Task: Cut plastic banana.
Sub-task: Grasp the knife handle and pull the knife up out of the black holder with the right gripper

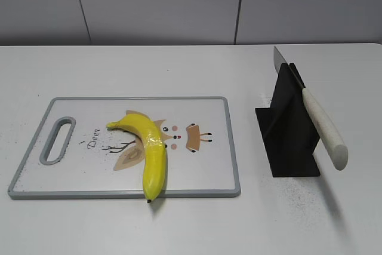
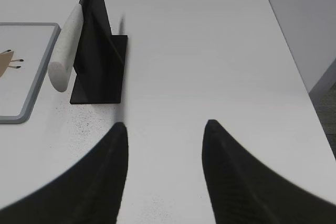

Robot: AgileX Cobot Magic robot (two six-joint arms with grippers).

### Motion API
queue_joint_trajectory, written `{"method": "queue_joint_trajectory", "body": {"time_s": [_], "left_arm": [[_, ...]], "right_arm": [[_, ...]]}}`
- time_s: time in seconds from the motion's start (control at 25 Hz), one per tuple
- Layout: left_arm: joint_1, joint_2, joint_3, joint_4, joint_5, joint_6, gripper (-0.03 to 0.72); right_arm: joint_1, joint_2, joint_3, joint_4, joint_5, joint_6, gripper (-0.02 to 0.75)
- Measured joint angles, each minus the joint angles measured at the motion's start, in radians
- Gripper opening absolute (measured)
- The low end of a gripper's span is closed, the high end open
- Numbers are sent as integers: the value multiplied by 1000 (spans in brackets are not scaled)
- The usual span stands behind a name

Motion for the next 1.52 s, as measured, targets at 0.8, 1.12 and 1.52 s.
{"method": "queue_joint_trajectory", "body": {"time_s": [0.8,1.12,1.52], "left_arm": [[0,0,0,0,0,0,593],[0,0,0,0,0,-1,593],[0,0,0,0,0,0,593]], "right_arm": [[0,0,0,0,0,0,354],[0,0,0,-1,-1,0,354],[0,250,-133,-4,-16,0,660]]}}
